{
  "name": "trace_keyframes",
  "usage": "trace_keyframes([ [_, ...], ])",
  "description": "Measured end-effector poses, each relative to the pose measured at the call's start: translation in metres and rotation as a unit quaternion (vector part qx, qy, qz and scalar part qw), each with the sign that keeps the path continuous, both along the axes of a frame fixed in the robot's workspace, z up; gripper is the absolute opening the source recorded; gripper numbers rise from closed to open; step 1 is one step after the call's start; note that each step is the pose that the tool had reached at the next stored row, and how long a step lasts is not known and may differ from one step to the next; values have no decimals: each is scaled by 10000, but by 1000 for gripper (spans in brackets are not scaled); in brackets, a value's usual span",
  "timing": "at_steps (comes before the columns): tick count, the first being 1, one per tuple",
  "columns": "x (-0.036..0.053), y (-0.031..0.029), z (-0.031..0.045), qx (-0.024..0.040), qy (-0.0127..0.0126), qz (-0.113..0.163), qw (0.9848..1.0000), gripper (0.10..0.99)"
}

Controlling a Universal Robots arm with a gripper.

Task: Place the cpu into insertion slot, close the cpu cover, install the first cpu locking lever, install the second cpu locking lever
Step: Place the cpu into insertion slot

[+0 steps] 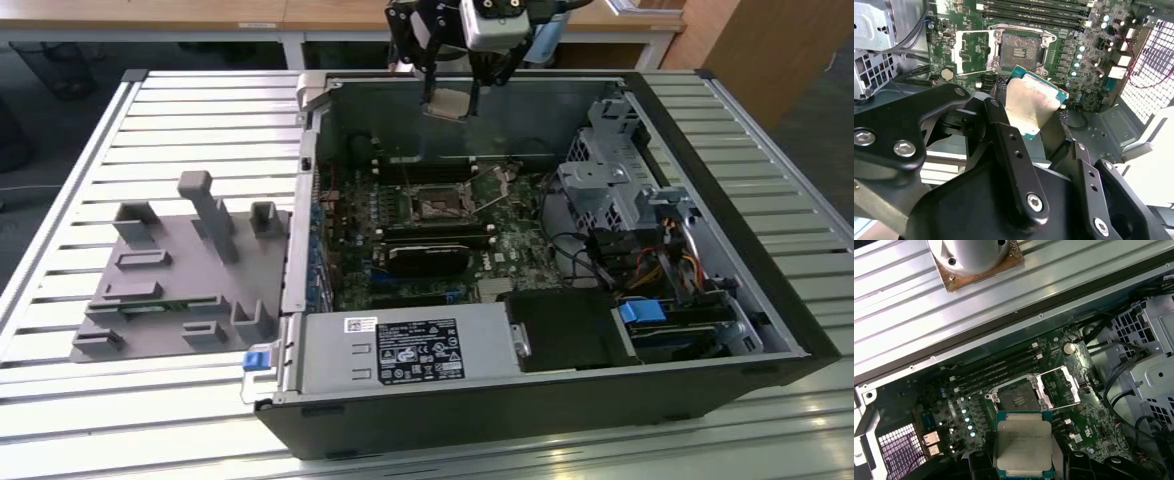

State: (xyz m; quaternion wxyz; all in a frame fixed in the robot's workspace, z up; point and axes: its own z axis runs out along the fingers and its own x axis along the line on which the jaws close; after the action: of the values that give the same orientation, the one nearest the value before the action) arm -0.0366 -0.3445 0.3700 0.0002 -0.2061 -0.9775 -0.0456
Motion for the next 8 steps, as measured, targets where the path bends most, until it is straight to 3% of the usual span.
trace_keyframes([
  [8,0,0,-4,0,0,-186,9998,525],
])
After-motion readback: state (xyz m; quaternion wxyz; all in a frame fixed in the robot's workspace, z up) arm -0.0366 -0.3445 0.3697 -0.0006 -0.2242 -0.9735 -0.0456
